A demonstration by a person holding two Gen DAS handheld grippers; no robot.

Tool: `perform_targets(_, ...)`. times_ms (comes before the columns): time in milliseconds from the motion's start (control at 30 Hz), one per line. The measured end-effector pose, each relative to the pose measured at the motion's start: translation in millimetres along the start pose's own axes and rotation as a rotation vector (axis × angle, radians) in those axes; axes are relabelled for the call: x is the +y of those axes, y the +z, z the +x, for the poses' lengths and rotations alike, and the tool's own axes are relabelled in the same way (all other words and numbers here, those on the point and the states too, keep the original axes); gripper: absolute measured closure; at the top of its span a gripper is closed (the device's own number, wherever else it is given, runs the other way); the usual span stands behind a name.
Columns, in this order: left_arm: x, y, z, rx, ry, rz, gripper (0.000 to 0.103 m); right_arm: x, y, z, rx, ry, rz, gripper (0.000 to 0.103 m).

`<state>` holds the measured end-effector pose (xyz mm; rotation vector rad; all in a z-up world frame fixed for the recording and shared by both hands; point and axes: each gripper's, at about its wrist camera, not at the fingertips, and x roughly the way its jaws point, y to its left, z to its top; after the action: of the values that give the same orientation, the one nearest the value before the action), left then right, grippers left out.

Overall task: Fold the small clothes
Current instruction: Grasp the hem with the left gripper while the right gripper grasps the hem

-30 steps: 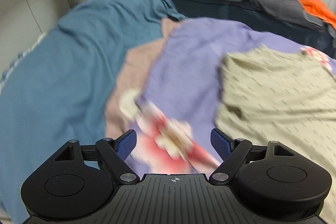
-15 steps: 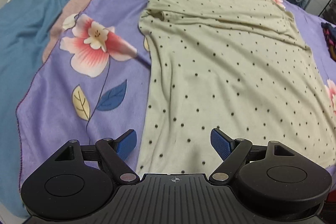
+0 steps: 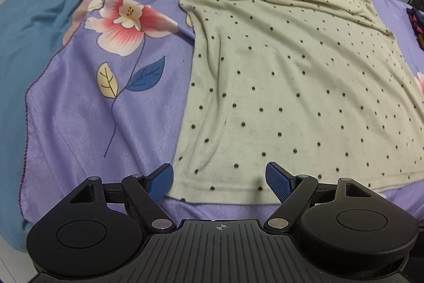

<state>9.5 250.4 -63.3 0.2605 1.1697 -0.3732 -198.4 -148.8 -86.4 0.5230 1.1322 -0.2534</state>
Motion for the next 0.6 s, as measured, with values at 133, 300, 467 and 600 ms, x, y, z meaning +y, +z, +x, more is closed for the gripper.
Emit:
perform_targets(133,6.5,2.2,0.0,-0.011,0.016,0.005,0.0,18.0,7.6,7.3,0.018,0.017,-0.068,0.037)
perform_targets(300,13.3,8.1,17.8,0.055,-0.001,0.01,0.011,35.9,12.2,20.5,0.052,-0.001,-0.123,0.038)
perform_targets(467,9.7,5.3,16.0,0.05,-0.016,0.018,0.039,42.1,19.0,25.1,0.069,0.0,-0.149,0.049)
perform_targets(600,12.4,3.1,5.9,0.055,-0.032,0.003,0.068,48.5,17.5,25.2,0.103,0.008,-0.208,0.086)
